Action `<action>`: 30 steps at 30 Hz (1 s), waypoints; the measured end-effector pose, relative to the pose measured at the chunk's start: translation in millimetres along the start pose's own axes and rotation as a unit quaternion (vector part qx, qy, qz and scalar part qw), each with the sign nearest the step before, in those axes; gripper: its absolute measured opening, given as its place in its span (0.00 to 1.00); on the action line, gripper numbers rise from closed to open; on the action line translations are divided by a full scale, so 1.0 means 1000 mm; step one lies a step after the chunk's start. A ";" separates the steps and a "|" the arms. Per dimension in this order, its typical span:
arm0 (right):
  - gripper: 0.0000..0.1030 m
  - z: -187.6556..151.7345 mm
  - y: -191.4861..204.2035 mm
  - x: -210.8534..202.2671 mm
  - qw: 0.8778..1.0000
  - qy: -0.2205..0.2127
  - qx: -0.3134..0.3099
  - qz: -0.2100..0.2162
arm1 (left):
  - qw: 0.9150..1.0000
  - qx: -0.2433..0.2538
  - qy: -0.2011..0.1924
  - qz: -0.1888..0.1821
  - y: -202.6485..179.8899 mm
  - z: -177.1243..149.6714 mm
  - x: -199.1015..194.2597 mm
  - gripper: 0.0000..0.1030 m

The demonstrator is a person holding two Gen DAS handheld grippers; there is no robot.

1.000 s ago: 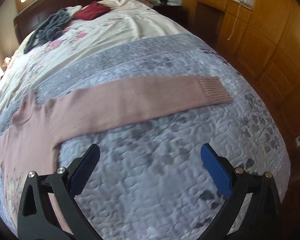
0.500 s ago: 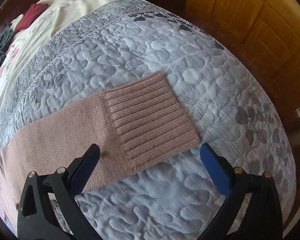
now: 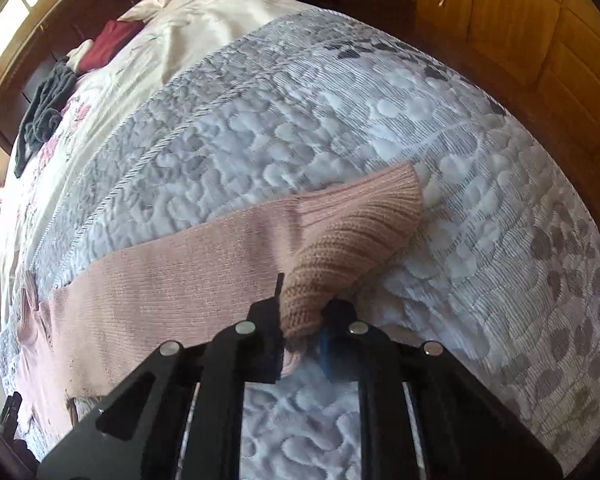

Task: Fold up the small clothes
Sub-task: 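Carry the cuff with the right tool across the sweater body and release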

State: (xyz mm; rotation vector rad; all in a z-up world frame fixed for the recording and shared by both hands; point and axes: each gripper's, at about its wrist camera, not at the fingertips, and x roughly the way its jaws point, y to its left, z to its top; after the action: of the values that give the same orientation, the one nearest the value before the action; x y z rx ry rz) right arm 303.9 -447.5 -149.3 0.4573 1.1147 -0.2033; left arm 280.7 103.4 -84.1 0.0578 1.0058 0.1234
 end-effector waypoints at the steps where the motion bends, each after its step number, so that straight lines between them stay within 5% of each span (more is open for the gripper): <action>1: 0.11 -0.002 0.007 -0.005 1.000 -0.005 -0.001 0.015 | 1.000 -0.001 0.000 0.001 0.004 -0.001 -0.001 0.96; 9: 0.11 -0.027 0.106 -0.036 0.993 -0.020 -0.084 0.083 | 1.000 -0.026 0.012 0.009 0.050 -0.014 -0.004 0.96; 20: 0.11 -0.085 0.272 -0.027 0.965 0.015 -0.182 0.186 | 0.998 -0.054 0.017 0.008 0.103 -0.026 -0.010 0.96; 30: 0.11 -0.151 0.379 0.006 0.950 0.059 -0.236 0.195 | 0.996 -0.086 0.033 -0.010 0.144 -0.035 -0.006 0.96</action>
State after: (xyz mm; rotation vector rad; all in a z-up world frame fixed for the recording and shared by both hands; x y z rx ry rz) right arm 327.7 -42.1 -114.1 0.2519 1.1224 0.4383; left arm 237.3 245.5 -82.4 -0.1138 1.0588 0.1939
